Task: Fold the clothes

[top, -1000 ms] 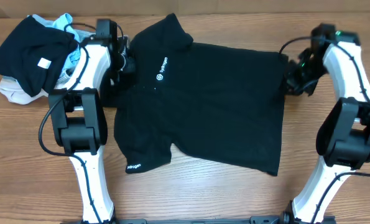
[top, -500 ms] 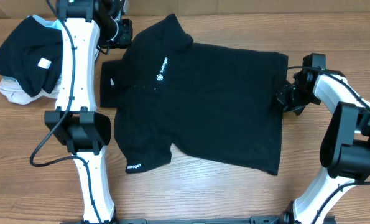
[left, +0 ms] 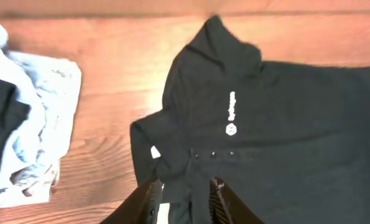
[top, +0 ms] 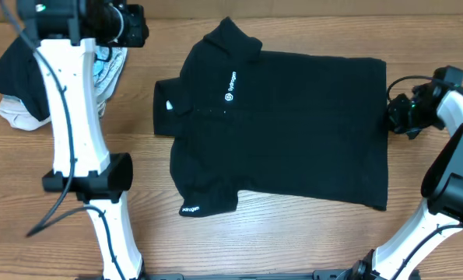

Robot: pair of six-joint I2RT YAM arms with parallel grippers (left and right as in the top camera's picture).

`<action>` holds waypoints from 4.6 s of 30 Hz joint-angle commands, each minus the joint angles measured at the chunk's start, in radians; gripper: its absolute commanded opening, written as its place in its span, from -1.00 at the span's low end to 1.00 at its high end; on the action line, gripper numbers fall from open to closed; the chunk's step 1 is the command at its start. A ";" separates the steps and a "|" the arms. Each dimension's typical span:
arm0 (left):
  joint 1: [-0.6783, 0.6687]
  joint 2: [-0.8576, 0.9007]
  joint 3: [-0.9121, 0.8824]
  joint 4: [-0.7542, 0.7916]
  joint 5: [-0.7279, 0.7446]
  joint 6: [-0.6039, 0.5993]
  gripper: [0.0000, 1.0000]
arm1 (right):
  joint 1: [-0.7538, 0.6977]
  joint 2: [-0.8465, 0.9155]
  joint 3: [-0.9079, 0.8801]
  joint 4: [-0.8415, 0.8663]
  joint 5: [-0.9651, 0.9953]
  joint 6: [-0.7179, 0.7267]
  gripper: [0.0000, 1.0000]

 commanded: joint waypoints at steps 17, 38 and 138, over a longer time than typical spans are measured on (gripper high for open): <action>-0.002 -0.386 -0.620 -0.005 -0.130 -0.111 -0.10 | 0.038 -0.339 0.100 -0.561 -0.053 -0.026 0.33; -0.122 -0.441 -1.298 0.107 -0.086 -0.058 -0.18 | -0.149 -0.337 -0.640 -0.145 0.175 0.233 0.18; -0.222 -0.539 -1.844 0.452 0.126 -0.071 0.00 | -0.148 -0.338 -0.635 -0.113 0.138 0.190 -0.66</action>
